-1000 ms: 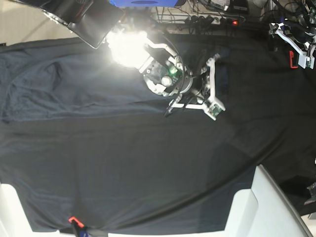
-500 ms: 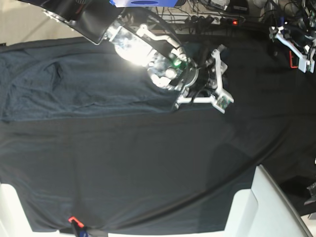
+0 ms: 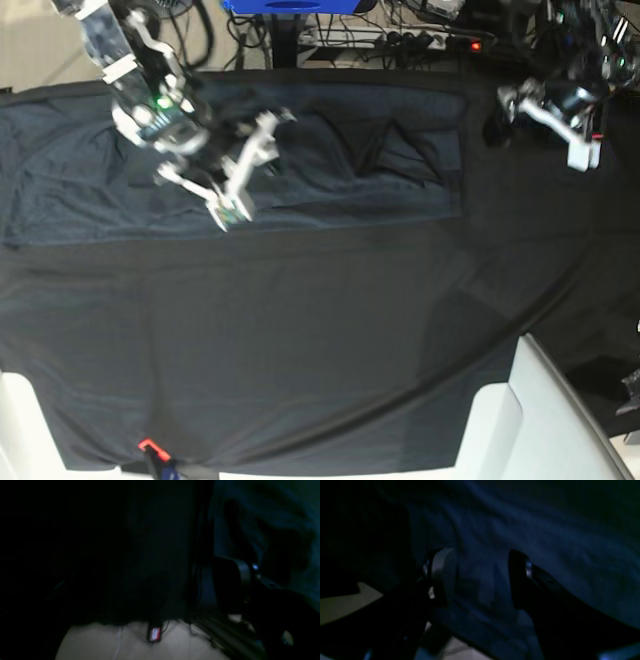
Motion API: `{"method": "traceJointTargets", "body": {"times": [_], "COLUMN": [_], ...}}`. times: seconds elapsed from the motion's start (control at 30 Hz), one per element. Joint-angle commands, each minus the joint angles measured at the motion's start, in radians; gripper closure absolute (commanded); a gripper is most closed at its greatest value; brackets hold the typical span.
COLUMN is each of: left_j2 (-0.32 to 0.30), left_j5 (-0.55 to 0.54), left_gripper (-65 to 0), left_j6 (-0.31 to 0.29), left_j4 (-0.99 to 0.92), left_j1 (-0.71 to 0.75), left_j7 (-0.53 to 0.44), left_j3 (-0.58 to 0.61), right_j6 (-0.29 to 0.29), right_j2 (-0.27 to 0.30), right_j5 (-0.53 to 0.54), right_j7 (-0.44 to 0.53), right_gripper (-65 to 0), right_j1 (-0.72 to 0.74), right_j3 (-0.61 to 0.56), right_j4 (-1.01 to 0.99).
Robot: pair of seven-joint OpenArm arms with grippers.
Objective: Fold the T-shirt properly
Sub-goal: 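Move the left gripper to the shirt's other side and grasp fabric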
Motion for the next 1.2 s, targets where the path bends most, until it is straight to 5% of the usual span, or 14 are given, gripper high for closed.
{"method": "traceJointTargets", "body": {"times": [0.0,0.4,0.67,0.73,1.0,1.17], "left_j2": [-0.015,-0.007,0.018,0.018,0.021,0.01], "left_j5": [-0.015,-0.015,-0.015,-0.014,0.089,0.089], "left_gripper": [-65.0,-65.0,-65.0,-56.8,-2.5,0.0], "left_j6": [-0.009,-0.009,-0.009,-0.009,-0.009,-0.009], "left_j4": [-0.02,-0.216,-0.239,-0.239,-0.271,-0.254], "left_j1": [-0.015,-0.112,-0.106,-0.106,-0.144,-0.156], "left_j7": [-0.009,-0.129,-0.13,-0.13,-0.13,-0.126], "left_j3": [0.02,0.319,0.337,0.343,0.337,0.334], "right_j6": [0.003,0.003,0.003,0.003,0.003,0.0], "right_j2": [0.003,0.009,0.009,0.009,0.009,0.001], "right_j5": [0.008,0.008,0.008,0.008,0.008,0.008], "right_j7": [0.021,0.021,0.021,0.021,0.021,0.022], "right_gripper": [-32.1,-32.1,-32.1,-32.1,-32.1,-32.1], "right_j1": [0.0,-0.024,-0.03,-0.03,-0.03,-0.03], "right_j3": [0.007,0.006,0.007,0.007,0.011,0.011], "right_j4": [0.02,0.019,0.019,0.019,0.019,0.019]}}
